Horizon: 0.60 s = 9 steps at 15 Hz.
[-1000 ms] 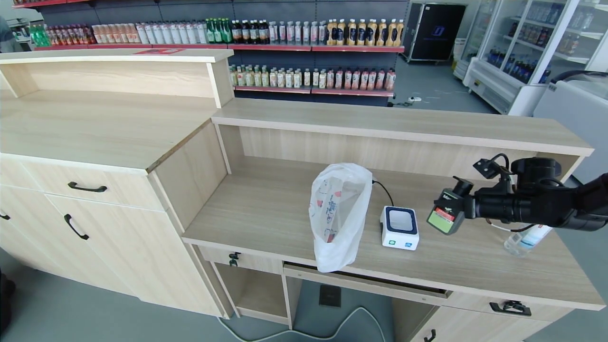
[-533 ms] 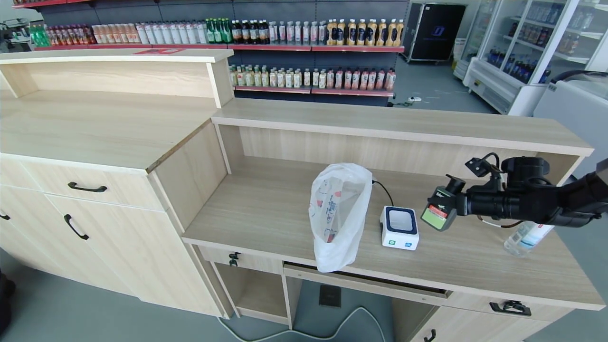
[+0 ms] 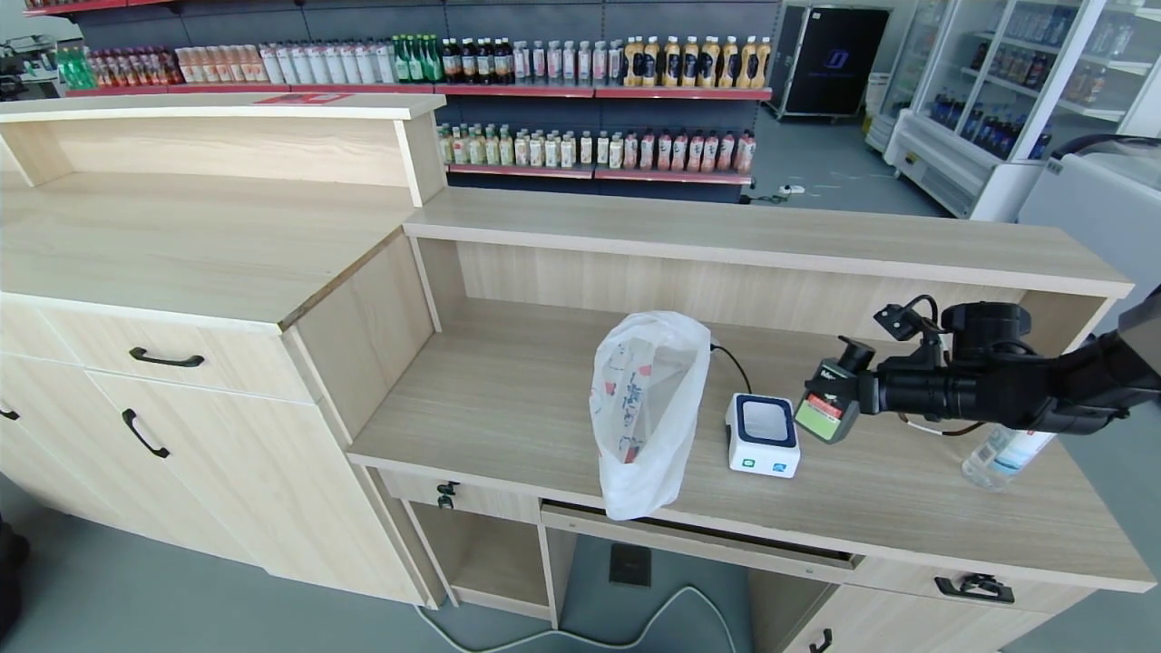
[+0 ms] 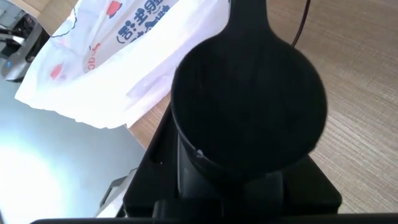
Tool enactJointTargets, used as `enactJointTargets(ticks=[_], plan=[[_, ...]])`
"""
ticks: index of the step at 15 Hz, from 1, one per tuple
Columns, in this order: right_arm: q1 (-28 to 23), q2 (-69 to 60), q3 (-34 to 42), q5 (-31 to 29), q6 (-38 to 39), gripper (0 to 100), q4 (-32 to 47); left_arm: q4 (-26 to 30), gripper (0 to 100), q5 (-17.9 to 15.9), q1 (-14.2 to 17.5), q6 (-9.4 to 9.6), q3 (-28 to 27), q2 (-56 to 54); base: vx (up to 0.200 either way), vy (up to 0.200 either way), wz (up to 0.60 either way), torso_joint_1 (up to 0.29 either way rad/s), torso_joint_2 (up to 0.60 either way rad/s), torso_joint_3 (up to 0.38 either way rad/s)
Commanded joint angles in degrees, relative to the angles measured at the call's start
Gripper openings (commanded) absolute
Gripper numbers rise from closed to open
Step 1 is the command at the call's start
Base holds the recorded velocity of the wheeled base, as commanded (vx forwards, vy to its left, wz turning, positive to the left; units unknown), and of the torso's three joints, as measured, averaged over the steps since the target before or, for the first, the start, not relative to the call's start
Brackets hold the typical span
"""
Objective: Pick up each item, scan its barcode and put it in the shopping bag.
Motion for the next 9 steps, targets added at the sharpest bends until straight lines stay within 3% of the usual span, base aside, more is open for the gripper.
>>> enactJointTargets(ticks=[1,6,9], plan=[[0.44,0.83,-0.65,-0.1,-0.06,0,-0.47,-0.01,100,0.0,0.0,0.04,0.0,0.0,0.0,0.0,0.0,0.0,0.0,0.0],[0.79,2.41,-1.79,-0.37,0.2,0,-1.09,-0.01,100,0.0,0.0,0.04,0.0,0.0,0.0,0.0,0.0,0.0,0.0,0.0],[1.58,3.64,-5.05,-1.07,4.07,0,-1.09,-0.01,100,0.0,0.0,-0.04,0.0,0.0,0.0,0.0,0.0,0.0,0.0,0.0]])
